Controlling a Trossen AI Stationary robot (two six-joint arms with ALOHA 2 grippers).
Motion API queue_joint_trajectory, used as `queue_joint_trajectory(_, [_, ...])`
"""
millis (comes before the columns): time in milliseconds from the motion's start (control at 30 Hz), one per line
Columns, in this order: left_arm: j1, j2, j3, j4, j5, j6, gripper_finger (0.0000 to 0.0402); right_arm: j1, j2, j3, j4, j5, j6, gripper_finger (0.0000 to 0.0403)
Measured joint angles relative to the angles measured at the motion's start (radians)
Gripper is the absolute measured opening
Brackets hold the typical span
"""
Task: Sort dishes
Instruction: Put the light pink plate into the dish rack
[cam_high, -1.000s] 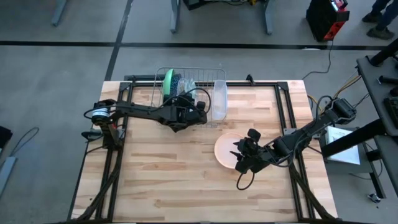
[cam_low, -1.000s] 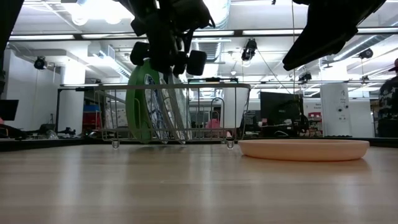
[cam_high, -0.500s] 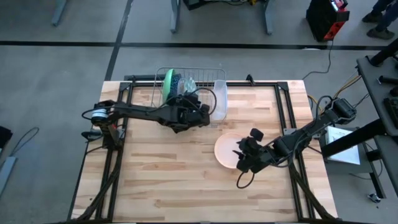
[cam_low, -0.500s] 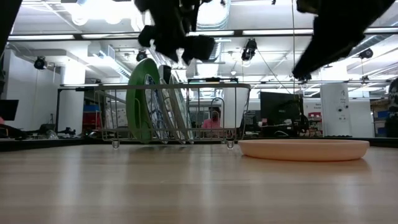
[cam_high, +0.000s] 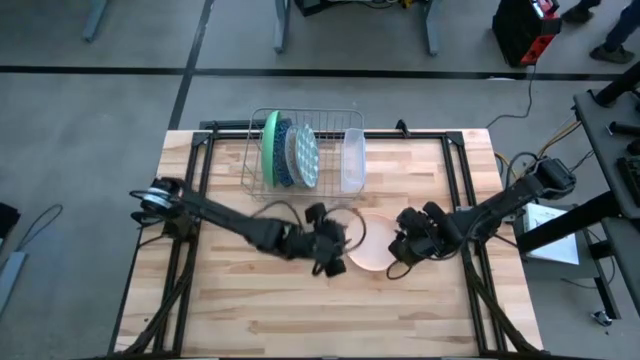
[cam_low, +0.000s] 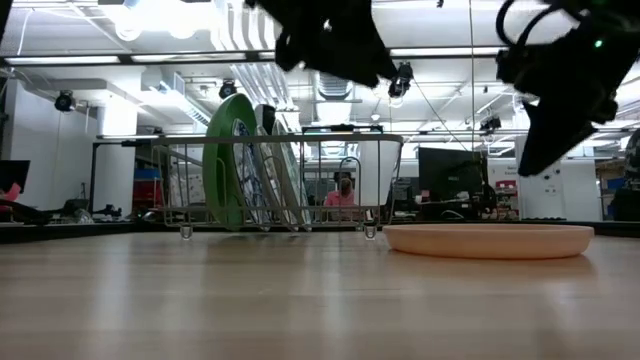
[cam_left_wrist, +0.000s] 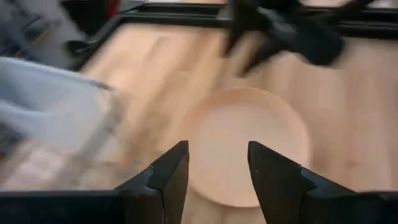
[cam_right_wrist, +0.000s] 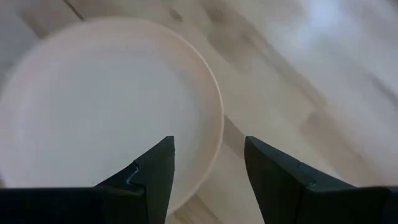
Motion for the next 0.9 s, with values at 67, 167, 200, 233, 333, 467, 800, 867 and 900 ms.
queue_joint_trajectory(67, [-0.035,0.016,-0.078,0.13,-0.018,0.016,0.0154,-0.037,-0.006,-0.021,0.008,-0.044,-0.001,0.0181])
queue_joint_trajectory(167, [-0.064,0.045,-0.159,0.29,-0.041,0.003,0.0153,-0.106,-0.014,-0.054,0.044,-0.135,-0.04,0.0181])
queue_joint_trajectory(200, [-0.071,0.054,-0.177,0.325,-0.04,-0.007,0.0153,-0.13,-0.015,-0.067,0.069,-0.164,-0.064,0.0181])
queue_joint_trajectory(233, [-0.077,0.064,-0.192,0.36,-0.04,-0.018,0.0153,-0.155,-0.015,-0.079,0.101,-0.193,-0.094,0.0181])
queue_joint_trajectory(333, [-0.092,0.083,-0.218,0.398,-0.041,-0.039,0.0153,-0.223,-0.016,-0.118,0.198,-0.271,-0.167,0.0183])
queue_joint_trajectory(467, [-0.109,0.096,-0.219,0.397,-0.041,-0.041,0.0153,-0.298,-0.015,-0.163,0.273,-0.291,-0.225,0.0188])
queue_joint_trajectory(800, [-0.129,0.076,-0.218,0.372,-0.08,0.011,0.0153,-0.403,-0.015,-0.289,0.554,-0.451,-0.331,0.0168])
queue_joint_trajectory(867, [-0.129,0.072,-0.218,0.365,-0.083,0.013,0.0153,-0.403,-0.015,-0.312,0.601,-0.457,-0.337,0.0159])
queue_joint_trajectory(900, [-0.129,0.072,-0.218,0.363,-0.091,0.013,0.0153,-0.403,-0.015,-0.32,0.62,-0.456,-0.342,0.0153])
